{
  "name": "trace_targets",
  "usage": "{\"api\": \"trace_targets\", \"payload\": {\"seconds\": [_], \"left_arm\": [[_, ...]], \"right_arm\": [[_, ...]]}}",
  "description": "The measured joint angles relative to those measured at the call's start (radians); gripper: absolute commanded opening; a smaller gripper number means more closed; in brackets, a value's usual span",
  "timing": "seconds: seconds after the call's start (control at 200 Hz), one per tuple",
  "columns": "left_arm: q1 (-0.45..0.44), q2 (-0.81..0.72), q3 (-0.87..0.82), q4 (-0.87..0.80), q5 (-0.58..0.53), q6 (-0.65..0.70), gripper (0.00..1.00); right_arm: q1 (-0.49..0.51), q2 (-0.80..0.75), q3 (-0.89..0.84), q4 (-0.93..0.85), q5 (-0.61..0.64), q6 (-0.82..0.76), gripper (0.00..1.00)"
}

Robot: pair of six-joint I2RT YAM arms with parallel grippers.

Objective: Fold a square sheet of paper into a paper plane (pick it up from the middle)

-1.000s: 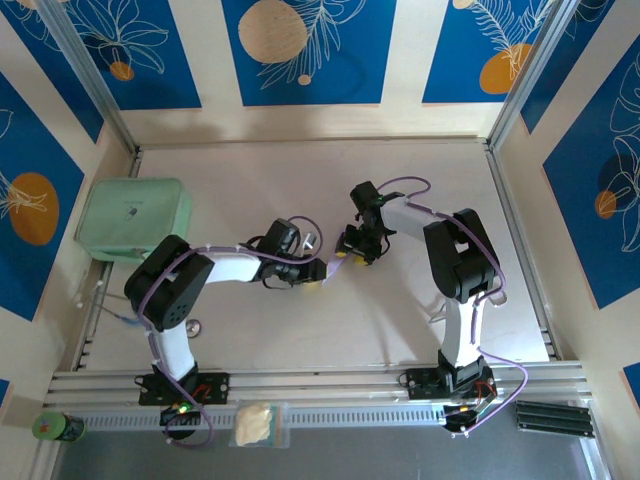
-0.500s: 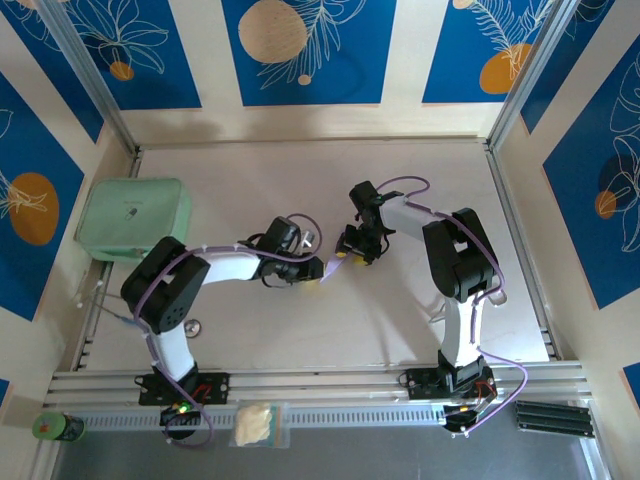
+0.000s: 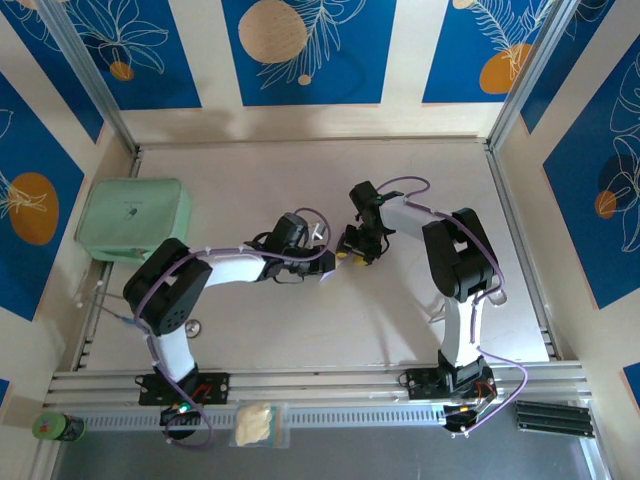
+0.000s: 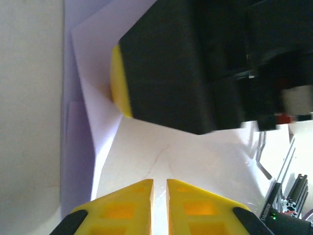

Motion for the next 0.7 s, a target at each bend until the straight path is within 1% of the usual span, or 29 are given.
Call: {"api": "trace_targets", "payload": {"seconds": [0.135,0.695], "left_arm": [[0.000,0.037,0.010,-0.002,-0.002,-0.005,0.15],[-0.001,0.038,0.013,-0.034,-0.067,0.014,0.16]], "right_arm": [[0.000,0.000,0.000,0.000,0.000,0.000,0.48],[-0.001,0.008,0.010,-0.011,0.000,0.000,0.49]]}}
